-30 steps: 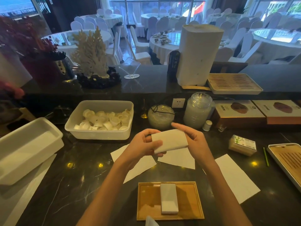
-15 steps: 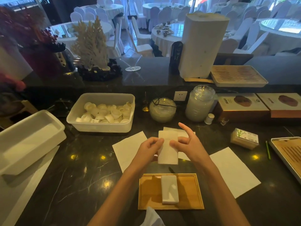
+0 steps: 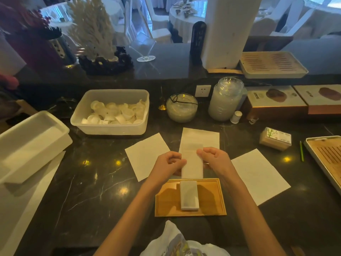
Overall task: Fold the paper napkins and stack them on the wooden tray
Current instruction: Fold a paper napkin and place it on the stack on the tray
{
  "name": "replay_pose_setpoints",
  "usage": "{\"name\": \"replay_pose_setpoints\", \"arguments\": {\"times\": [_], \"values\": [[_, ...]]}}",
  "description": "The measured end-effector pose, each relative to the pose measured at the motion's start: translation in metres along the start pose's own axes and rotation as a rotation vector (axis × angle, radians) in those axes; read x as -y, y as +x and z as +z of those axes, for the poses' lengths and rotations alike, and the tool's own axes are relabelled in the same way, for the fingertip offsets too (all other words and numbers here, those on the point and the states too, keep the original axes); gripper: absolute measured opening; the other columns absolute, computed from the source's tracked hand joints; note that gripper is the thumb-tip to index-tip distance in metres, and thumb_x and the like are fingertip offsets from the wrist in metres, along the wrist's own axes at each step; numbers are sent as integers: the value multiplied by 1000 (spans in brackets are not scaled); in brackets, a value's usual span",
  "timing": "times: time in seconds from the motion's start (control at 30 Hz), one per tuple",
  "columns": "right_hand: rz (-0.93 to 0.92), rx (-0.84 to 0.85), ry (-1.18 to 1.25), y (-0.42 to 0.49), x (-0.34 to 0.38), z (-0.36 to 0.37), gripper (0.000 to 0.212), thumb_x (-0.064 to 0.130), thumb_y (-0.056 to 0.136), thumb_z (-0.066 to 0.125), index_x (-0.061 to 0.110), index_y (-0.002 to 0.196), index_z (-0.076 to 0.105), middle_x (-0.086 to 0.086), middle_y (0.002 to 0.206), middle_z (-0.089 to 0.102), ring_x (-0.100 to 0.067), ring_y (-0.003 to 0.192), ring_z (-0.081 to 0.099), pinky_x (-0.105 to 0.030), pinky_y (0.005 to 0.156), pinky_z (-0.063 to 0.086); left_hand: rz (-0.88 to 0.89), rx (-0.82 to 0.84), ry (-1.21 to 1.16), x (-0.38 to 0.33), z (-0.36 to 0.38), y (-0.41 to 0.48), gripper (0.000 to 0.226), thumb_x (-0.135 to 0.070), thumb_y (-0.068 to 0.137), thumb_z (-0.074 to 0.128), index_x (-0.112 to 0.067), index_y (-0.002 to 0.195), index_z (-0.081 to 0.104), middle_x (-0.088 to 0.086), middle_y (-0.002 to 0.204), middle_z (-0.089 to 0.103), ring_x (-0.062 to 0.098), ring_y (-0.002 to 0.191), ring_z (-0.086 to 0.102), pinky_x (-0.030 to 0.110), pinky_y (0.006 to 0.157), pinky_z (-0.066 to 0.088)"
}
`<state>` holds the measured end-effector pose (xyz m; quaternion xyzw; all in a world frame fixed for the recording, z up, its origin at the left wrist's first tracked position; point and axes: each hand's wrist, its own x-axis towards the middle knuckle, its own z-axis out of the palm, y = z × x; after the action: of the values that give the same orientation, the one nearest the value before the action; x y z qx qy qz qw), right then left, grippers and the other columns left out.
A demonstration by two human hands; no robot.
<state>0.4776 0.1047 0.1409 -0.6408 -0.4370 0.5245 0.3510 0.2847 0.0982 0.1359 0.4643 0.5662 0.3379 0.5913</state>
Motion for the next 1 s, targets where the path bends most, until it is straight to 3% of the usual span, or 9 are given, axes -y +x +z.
{"name": "replay_pose_setpoints", "arguments": {"times": [0.07, 0.17, 0.27, 0.37, 0.47, 0.57, 0.73, 0.9, 1.0], "values": [[30, 79, -24, -1, -10, 0, 15, 42, 93, 66, 31, 102, 70, 10, 102, 73, -12, 92, 72, -16, 62, 59, -23, -7, 2, 13, 2, 0, 6, -22, 92, 72, -24, 97, 69, -6, 95, 75, 6, 83, 76, 19, 64, 61], [94, 194, -58, -4, -44, 0, 23, 34, 94, 67, 26, 116, 70, 9, 110, 74, -11, 99, 72, -24, 75, 62, -84, -17, 34, 45, 8, -1, 7, -17, 93, 71, -23, 95, 68, 0, 95, 75, 10, 81, 77, 28, 68, 64], [168, 223, -47, -9, -86, 6, 29, 24, 96, 66, 20, 125, 68, 2, 116, 73, -11, 102, 71, -27, 79, 62, -188, -8, 51, 85, 16, -6, 8, -16, 93, 70, -19, 99, 67, 6, 99, 73, 12, 83, 76, 23, 64, 62], [200, 138, -78, -9, -120, 19, 35, 20, 96, 67, 16, 130, 62, -4, 122, 70, -15, 103, 69, -27, 74, 63, -312, -41, 62, 116, 26, -7, 10, -19, 94, 70, -18, 101, 62, 9, 105, 72, 15, 87, 74, 24, 68, 63], [205, 33, -98, -4, -143, 31, 39, 16, 94, 68, 13, 132, 60, -10, 124, 69, -22, 107, 68, -37, 80, 63, -375, -94, 83, 131, 35, -1, 11, -19, 95, 69, -18, 97, 58, 8, 99, 69, 14, 75, 67, 21, 62, 56], [197, -6, -203, -1, -158, 35, 41, 17, 95, 68, 12, 134, 59, -6, 119, 68, -22, 110, 65, -27, 78, 58, -391, -123, 128, 139, 41, 6, 12, -18, 95, 68, -15, 101, 58, 9, 96, 66, 13, 69, 62, 17, 53, 50], [165, -41, -326, -5, -171, 41, 45, 20, 94, 69, 17, 137, 57, 7, 96, 63, -2, 83, 58, -9, 62, 44, -360, -135, 221, 149, 45, 8, 14, -18, 95, 69, -14, 103, 59, 11, 104, 67, 24, 88, 69, 22, 59, 52], [132, -79, -384, -7, -174, 46, 44, 22, 94, 68, 17, 137, 58, 9, 95, 61, -1, 81, 56, -8, 66, 44, -340, -163, 231, 154, 45, 5, 10, -18, 96, 66, -15, 103, 59, 9, 102, 67, 22, 85, 67, 23, 63, 54], [98, -96, -411, -6, -176, 48, 45, 24, 95, 67, 19, 139, 57, 5, 103, 65, -5, 86, 59, -15, 71, 51, -344, -165, 215, 154, 44, 7, 11, -16, 98, 64, -11, 106, 60, 12, 97, 67, 17, 73, 64, 21, 59, 53]]}}
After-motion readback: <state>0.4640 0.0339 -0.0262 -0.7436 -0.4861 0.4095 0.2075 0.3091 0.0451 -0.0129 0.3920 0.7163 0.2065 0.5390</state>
